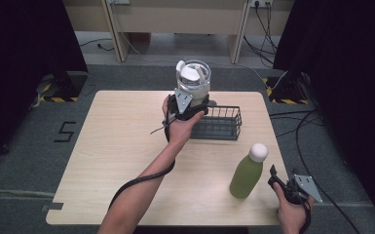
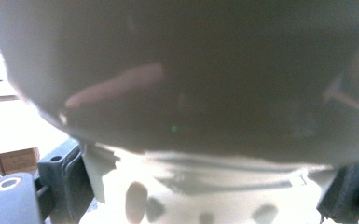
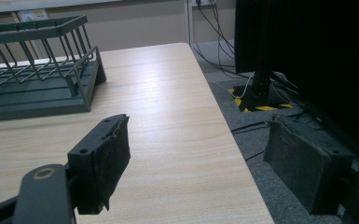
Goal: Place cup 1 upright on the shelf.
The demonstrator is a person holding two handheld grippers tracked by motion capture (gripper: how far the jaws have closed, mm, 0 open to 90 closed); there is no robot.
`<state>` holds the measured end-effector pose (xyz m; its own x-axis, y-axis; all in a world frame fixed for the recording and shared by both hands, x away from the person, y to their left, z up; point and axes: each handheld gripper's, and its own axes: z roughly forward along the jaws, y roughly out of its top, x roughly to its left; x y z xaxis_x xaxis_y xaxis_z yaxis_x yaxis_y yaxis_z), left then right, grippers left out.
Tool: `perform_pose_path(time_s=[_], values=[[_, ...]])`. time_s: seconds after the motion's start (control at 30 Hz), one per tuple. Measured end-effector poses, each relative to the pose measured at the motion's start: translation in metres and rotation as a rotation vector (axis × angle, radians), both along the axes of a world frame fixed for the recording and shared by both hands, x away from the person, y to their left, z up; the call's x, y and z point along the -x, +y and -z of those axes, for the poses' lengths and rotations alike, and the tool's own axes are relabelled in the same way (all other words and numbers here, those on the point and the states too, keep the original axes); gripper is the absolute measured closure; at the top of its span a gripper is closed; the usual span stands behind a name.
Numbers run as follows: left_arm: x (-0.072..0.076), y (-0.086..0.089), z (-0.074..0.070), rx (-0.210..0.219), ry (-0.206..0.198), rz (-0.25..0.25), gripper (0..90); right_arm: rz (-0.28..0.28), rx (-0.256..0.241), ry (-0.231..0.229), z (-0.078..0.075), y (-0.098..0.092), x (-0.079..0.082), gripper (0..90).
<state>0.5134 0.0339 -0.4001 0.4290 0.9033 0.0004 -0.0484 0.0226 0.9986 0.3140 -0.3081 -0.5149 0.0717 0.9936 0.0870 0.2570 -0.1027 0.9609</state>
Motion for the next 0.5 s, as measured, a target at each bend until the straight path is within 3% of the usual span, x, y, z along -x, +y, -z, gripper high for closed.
perform_pose_path(time_s=[0.5], values=[[-0.0104,-0.0047,0.0001,-0.003,0.008,-0.003,10.3,0.000,0.000,-0.001,0.0000,-0.0002,0.0000,21.8]])
